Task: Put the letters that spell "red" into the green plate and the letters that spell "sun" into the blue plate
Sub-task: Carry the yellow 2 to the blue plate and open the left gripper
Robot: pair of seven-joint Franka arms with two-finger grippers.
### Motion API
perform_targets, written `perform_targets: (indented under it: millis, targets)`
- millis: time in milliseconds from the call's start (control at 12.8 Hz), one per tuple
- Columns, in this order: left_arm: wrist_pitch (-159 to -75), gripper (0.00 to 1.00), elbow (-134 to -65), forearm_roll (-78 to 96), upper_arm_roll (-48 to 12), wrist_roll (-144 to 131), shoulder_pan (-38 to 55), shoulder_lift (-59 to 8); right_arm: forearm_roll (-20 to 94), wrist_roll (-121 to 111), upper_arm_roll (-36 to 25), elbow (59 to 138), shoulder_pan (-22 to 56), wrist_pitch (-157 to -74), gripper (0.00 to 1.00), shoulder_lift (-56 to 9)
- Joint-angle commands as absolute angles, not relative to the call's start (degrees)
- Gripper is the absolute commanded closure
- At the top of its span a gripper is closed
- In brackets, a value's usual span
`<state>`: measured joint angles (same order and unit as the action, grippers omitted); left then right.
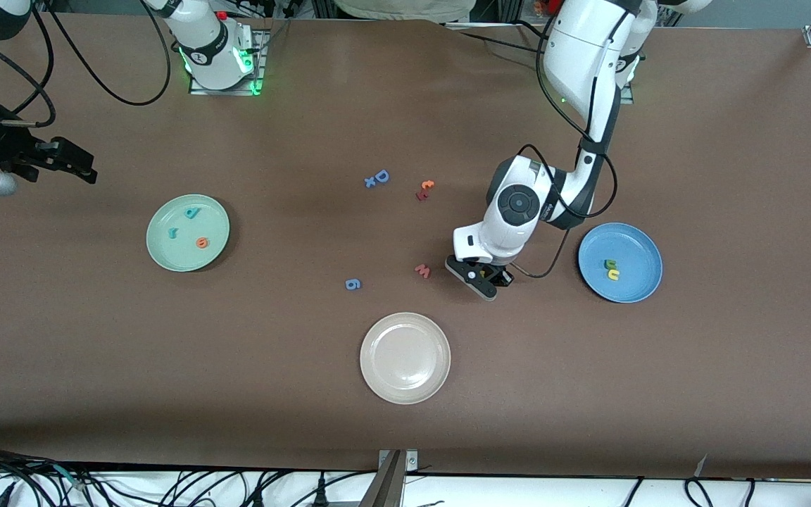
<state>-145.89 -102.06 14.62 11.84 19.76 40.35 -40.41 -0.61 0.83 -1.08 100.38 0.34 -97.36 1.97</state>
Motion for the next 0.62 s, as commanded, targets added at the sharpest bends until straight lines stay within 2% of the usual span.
perform_targets:
  millis: [0,311,545]
  targets:
    - [-146.08,1.0,-105.37,14.15,11.95,23.2,36.66,-38.07,0.62,0.79,-0.79,100.64,-0.35,-97.74,0.0,2.11]
    - [-144.06,1.0,-106.96,17.48,12.3,25.47,34.37,-35.69,0.53,-0.08,-0.79,100.37,-0.26,-97.47,0.0,2.02]
    - [-140.12,1.0,-107.22,21.43,15.11,31.09,32.79,-33.76,0.26,-0.17,-0.7,100.11,-0.18,-97.47,0.0,1.85]
